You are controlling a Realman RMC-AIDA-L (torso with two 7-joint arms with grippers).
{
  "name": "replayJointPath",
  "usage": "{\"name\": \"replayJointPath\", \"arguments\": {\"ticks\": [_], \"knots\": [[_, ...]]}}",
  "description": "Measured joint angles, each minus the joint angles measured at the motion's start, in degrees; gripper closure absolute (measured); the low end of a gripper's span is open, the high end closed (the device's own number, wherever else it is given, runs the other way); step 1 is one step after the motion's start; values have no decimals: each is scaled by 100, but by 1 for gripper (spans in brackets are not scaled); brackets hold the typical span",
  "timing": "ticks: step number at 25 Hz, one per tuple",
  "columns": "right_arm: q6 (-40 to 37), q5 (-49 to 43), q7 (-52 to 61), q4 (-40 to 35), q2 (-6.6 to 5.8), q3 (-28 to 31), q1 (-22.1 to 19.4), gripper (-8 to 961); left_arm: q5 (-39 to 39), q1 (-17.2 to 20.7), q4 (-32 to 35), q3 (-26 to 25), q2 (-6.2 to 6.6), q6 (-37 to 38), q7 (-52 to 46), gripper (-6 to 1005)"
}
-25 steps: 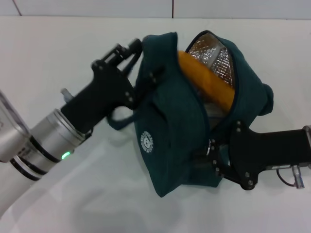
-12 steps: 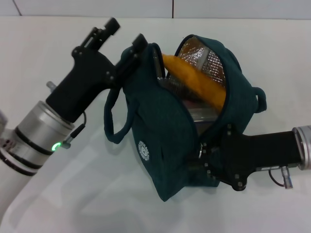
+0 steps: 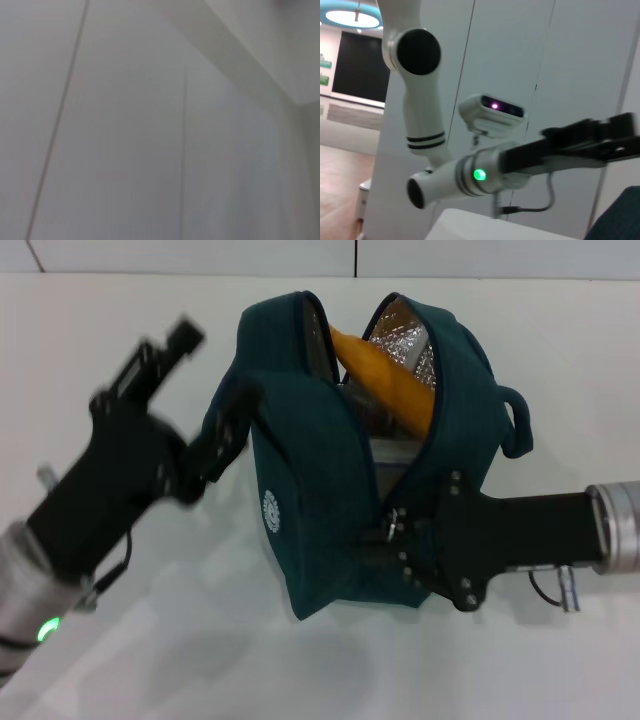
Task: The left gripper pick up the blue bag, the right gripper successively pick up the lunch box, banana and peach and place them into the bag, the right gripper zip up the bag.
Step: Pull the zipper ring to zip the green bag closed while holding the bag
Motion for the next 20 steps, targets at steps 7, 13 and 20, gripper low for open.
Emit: {"name": "replayJointPath", "arguments": {"ticks": [7, 13, 20], "knots": [[468, 597, -82, 122, -1, -298, 197, 914, 3, 797, 108, 940, -6, -124, 126, 245], [541, 775, -120, 143, 0, -507, 327, 914, -1, 936, -13, 1616, -40, -584, 218, 249], [553, 989, -171, 158, 0, -731, 380, 915, -100, 556, -452, 1374, -51, -1240, 168, 294]]}}
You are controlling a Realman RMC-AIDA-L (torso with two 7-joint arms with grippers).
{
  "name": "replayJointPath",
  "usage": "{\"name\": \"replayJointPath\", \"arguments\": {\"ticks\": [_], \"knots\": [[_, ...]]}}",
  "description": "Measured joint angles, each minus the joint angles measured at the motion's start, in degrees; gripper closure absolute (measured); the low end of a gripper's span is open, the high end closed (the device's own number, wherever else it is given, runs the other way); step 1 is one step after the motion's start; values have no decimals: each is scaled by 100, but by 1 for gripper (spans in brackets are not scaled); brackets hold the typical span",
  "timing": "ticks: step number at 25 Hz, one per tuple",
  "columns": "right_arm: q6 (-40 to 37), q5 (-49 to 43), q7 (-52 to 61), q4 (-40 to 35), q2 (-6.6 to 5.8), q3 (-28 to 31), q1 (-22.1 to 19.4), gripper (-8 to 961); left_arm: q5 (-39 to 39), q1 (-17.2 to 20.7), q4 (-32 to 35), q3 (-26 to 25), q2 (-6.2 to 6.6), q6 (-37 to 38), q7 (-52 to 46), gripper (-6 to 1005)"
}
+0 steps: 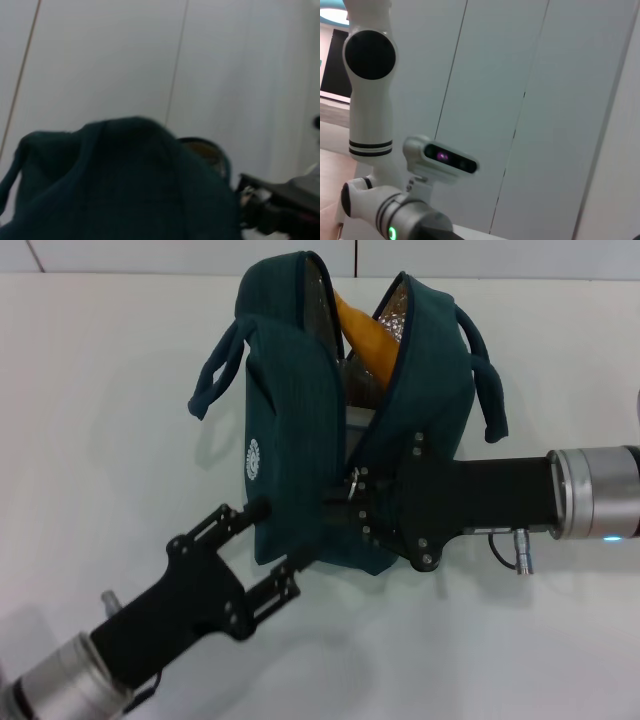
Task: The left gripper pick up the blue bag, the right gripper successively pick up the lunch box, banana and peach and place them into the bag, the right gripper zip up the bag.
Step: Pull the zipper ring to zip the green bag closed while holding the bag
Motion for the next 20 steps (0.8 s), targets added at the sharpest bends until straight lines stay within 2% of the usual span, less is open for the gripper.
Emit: {"name": "replayJointPath", "arguments": {"ticks": [3, 12, 20], "knots": [[-3, 3, -1, 0, 0, -2, 0, 915, -16, -123, 6, -157, 0, -257, -15, 295], [32, 233, -6, 112, 0, 59, -62, 915, -143, -184, 135, -154, 31, -356, -15, 301], [49, 742, 70, 186, -13, 62, -126, 914, -101, -229, 363, -129, 25, -410, 31, 375]]}}
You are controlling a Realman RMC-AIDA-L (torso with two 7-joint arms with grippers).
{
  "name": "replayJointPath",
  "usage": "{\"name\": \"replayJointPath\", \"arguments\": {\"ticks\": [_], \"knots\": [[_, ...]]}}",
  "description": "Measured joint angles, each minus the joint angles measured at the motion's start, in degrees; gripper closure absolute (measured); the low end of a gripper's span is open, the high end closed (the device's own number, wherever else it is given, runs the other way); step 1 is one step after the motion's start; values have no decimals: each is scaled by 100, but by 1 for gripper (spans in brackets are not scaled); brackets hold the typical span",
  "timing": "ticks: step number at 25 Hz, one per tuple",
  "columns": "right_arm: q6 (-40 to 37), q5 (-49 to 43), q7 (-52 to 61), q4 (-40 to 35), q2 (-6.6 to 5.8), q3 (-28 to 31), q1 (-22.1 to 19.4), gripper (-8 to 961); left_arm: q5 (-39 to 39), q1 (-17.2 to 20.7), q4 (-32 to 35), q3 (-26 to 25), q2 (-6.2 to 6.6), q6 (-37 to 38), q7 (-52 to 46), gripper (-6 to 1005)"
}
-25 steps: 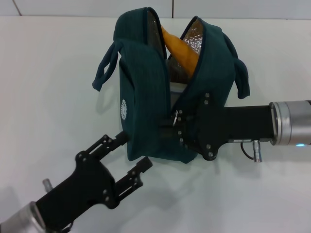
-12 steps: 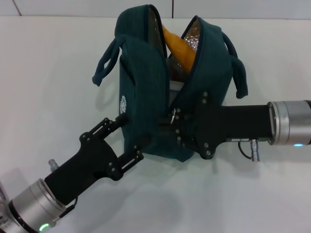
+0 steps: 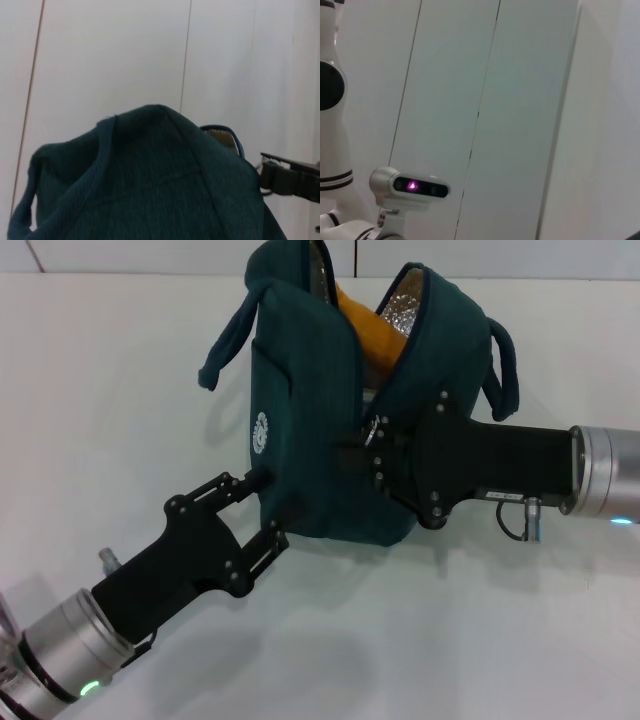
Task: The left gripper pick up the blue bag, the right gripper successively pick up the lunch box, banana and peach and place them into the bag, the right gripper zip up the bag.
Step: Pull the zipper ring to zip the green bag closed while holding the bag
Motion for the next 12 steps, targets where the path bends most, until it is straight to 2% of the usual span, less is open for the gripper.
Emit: {"name": "replayJointPath", "arguments": {"ticks": [4, 12], "knots": [[0, 4, 6, 19, 7, -17, 1, 915, -29, -94, 3, -15, 11, -24, 3, 412], [41, 202, -34, 75, 14, -9, -11, 915, 93, -252, 138, 39, 23, -333, 24, 780]]}}
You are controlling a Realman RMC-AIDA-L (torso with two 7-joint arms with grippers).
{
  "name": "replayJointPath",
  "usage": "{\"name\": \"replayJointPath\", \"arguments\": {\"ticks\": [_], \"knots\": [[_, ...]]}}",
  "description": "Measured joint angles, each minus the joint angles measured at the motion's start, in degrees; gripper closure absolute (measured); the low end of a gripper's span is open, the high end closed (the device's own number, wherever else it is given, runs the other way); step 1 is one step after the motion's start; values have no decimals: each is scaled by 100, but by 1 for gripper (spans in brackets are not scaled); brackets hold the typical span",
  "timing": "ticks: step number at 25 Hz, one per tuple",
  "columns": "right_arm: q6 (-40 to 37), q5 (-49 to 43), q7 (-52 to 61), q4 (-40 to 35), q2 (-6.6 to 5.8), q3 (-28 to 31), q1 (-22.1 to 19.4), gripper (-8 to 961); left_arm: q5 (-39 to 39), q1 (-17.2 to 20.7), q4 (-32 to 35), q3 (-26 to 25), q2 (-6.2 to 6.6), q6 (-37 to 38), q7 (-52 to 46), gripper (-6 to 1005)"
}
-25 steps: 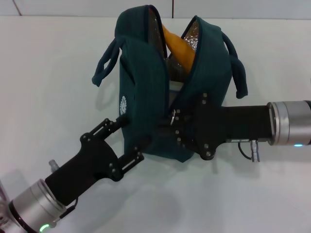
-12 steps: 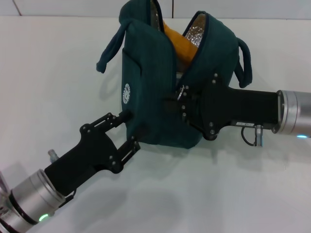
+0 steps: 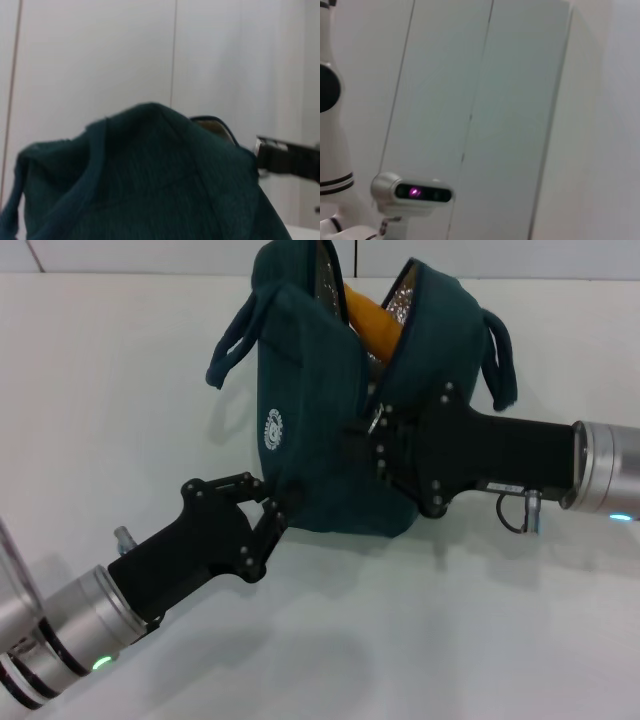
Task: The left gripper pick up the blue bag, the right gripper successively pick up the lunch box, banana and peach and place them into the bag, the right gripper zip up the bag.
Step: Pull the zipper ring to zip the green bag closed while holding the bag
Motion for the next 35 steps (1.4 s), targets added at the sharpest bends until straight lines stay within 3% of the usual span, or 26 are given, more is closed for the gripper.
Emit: {"name": "replayJointPath", "arguments": {"ticks": [2, 11, 26, 31, 35], "knots": [[16, 125, -8, 13, -1, -1, -2, 915, 66, -19, 42, 8, -3, -88, -1, 860], [289, 515, -197, 23, -1, -63, -38, 914, 207, -116, 157, 75, 2, -514, 2, 940], [405, 1703, -313, 322, -1, -250, 63, 915, 384, -380, 173, 86, -18, -1267, 51, 908], [656, 2038, -314, 347, -1, -267, 55, 915, 383, -453, 171, 82, -10, -1176, 48, 898], [702, 2166, -314, 382, -2, -281, 61, 915, 290, -427, 153, 10, -35, -679, 19, 890]]}}
